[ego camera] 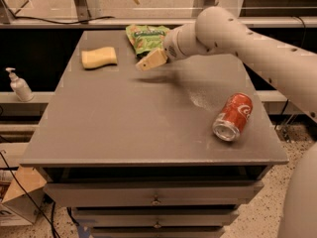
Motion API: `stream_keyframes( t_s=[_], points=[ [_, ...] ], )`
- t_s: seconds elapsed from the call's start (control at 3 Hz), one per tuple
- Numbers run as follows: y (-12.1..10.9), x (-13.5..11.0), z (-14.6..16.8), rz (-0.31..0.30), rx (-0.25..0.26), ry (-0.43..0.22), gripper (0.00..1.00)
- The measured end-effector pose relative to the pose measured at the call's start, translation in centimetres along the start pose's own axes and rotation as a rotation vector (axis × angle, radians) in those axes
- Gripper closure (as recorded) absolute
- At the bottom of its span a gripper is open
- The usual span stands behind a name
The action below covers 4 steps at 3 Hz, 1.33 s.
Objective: Pick green rice chip bag
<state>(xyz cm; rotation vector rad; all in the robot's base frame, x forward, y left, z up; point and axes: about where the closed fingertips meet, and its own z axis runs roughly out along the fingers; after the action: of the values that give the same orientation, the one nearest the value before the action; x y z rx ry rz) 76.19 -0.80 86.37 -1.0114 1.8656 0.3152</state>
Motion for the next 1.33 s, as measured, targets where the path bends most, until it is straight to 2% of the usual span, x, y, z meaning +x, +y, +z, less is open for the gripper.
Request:
stream_keyframes(
  t_s=[0.33, 0.67, 1.33],
  points=[
    [-1.7, 0.7, 1.3, 0.054, 0.039, -0.026, 0.00],
    [-3.1, 1.1, 2.2, 0.081, 0.059, -0.046, 0.18],
    [-4.1, 0.7, 3.0, 0.058, 0.036, -0.057, 0.64]
  ],
)
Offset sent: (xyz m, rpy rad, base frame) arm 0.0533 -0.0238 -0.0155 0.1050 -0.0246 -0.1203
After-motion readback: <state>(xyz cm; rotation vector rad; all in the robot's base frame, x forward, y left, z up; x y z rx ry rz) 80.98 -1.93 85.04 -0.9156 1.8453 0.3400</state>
